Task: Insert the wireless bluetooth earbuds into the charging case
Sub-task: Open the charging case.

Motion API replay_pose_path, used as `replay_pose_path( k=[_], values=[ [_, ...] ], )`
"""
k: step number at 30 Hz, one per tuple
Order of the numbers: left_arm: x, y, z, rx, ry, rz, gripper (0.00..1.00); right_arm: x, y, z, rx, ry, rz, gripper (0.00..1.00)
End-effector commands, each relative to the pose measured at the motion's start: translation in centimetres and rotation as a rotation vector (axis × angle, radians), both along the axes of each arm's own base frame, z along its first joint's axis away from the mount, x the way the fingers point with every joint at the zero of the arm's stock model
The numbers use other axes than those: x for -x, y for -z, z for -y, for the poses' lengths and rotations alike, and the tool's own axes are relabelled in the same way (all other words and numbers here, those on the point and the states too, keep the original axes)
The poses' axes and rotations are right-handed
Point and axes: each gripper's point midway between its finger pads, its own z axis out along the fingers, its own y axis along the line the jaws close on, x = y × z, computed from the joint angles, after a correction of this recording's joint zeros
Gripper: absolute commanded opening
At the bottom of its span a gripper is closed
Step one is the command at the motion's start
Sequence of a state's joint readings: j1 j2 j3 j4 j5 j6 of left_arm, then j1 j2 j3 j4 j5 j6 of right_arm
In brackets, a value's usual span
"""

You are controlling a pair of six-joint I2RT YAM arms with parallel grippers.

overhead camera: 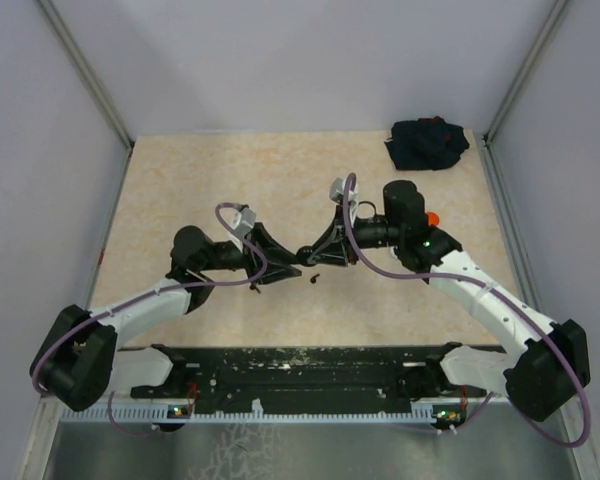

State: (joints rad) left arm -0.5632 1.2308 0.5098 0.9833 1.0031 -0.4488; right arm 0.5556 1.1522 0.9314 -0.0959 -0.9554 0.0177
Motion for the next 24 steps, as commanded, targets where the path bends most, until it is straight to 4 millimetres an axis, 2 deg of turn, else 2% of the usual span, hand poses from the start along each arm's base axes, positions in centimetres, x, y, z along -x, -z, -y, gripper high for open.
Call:
replay_pose_path(
  k=[1, 11, 17, 24],
  values=[
    [0.4, -2.5, 0.2, 0.039, 0.036, 0.075, 0.4, 0.7, -1.2, -0.7, -0.003, -0.045, 0.061, 0.0],
    [0.2, -2.2, 0.5, 0.005, 0.016, 0.09, 0.43, 1.5, -0.7, -1.3, 0.041, -0.08, 0.059, 0.0],
    [0.5, -1.9, 0.5, -0.006, 0.03, 0.093, 0.39, 1.4, -0.9, -1.3, 0.037, -0.073, 0.069, 0.0],
    [0.1, -0.7, 0.8, -0.057, 0.019, 0.083, 0.46, 1.4, -1.4, -1.0, 0.04, -0.059, 0.086, 0.0]
  ],
)
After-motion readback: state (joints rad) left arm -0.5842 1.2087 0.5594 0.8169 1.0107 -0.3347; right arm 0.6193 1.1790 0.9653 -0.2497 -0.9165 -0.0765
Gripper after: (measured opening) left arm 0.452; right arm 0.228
